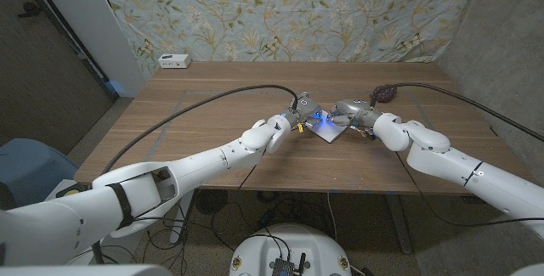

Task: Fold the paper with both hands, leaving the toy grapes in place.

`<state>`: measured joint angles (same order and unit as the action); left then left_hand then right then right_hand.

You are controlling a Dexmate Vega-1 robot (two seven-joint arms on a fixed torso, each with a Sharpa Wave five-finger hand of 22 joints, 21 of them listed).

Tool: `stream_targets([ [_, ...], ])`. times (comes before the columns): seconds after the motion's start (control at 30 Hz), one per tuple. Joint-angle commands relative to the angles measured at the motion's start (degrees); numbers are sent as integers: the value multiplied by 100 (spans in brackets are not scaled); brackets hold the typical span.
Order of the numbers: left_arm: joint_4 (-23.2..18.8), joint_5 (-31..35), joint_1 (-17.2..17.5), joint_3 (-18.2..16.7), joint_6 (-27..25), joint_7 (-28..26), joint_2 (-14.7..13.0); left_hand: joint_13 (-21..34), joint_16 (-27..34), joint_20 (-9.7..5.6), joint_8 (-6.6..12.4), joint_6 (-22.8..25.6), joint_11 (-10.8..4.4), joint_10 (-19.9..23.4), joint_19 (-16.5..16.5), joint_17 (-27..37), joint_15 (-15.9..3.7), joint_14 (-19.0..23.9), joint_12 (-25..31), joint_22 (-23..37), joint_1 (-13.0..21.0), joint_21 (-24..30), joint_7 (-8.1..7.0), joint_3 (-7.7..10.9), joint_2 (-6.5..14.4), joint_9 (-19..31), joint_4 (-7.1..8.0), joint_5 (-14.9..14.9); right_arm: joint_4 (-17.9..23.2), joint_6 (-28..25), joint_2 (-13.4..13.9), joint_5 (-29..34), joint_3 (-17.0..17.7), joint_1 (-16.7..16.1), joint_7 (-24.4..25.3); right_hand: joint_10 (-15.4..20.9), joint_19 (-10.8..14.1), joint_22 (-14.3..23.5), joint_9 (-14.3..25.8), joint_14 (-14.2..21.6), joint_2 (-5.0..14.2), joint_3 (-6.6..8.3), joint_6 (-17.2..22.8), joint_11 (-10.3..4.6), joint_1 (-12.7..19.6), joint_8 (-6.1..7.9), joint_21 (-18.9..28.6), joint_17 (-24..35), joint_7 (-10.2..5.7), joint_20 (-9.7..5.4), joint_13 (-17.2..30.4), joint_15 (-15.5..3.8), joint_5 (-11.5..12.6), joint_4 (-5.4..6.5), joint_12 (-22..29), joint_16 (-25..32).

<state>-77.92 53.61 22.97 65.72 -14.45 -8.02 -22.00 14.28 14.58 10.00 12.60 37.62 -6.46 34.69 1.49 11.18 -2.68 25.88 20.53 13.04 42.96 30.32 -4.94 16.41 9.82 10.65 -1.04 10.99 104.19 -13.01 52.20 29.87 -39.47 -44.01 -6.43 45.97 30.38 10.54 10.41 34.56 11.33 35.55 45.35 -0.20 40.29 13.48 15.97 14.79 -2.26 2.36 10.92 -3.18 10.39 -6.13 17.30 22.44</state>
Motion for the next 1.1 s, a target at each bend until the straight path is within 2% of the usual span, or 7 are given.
stream_targets([
  [0.03, -421, -446, 237, -397, 222, -416, -181, 2, 33, 6, -33, -45, 77, 17, 151, 5, -337, 190, -30, 13, -46, 73, -10, 84, 18, -1, -2, 41, 31, -111, -46, 215, -49, 23, -129, 27, -15, 30, 7, -41, -11, 35, 55, 7, 54, -35, -20, 20, 19, -19, 8, -296, -10, 6, -8, -20],
  [0.1, -509, -538, 242, -422, 388, -353, -248, 32, 193, -149, 2, 126, 115, 174, 486, 56, -439, 649, -5, 34, -91, 259, -20, 262, 71, 7, 6, 65, 45, -130, -46, 229, -43, 11, -130, 25, -13, 30, 7, -44, -9, 38, 49, 8, 58, -43, -19, 23, 23, -21, 8, -293, -11, 7, -15, -20],
  [0.2, -584, -655, 216, -446, 544, -109, -302, 129, 474, -487, 111, 603, 237, 616, 1338, 210, -544, 1313, 136, 162, -123, 805, 90, 575, 50, 13, -47, 87, 60, -142, -42, 243, -39, 2, -144, 20, -15, 30, 7, -47, -11, 40, 37, 3, 64, -56, -20, 26, 19, -29, 8, -287, -13, 4, -26, -19],
  [0.43, -641, -827, 137, -486, 659, 483, -321, 375, 1367, -724, 261, 1586, 359, 1581, 2643, 814, -463, 2550, 530, 383, -100, 1807, 523, 883, 79, 29, -293, 114, 104, -203, -40, 291, -34, -25, -164, -17, -17, 31, 8, -62, -12, 40, 9, -2, 69, -83, -20, 39, 20, -37, 8, -287, -17, 11, -59, -18],
  [0.53, -624, -924, 106, -504, 716, 680, -305, 448, 1479, -790, 314, 1852, 349, 1854, 2748, 870, -500, 2767, 654, 379, -79, 1927, 614, 988, 69, 40, -358, 142, 110, -207, -40, 303, -31, -32, -161, -36, -22, 31, 9, -73, -16, 45, -2, 16, 71, -96, -21, 39, 40, -42, 9, -283, -18, 14, -79, -25],
  [0.73, -519, -1098, -17, -485, 981, 1015, -274, 547, 1442, -959, 249, 1891, 343, 1824, 3027, 802, -571, 2904, 661, 260, -69, 2058, 621, 1200, -3, 49, -483, 204, 95, -239, -56, 302, -34, -36, -190, -56, -25, 31, 10, -82, -20, 47, -13, 19, 77, -115, -21, 46, 39, -42, 10, -284, -22, 17, -106, -27],
  [1.1, -188, -1399, -248, -436, 1585, 1413, -189, 660, 1417, -959, 239, 2078, 382, 2018, 2977, 730, -507, 3127, 742, 56, -73, 2031, 749, 1531, 107, 66, -529, 275, 28, -231, -75, 317, -57, -9, -192, -66, -24, 32, 11, -85, -23, 54, -33, 12, 76, -140, -20, 48, 41, -40, 11, -287, -24, 29, -134, -33],
])
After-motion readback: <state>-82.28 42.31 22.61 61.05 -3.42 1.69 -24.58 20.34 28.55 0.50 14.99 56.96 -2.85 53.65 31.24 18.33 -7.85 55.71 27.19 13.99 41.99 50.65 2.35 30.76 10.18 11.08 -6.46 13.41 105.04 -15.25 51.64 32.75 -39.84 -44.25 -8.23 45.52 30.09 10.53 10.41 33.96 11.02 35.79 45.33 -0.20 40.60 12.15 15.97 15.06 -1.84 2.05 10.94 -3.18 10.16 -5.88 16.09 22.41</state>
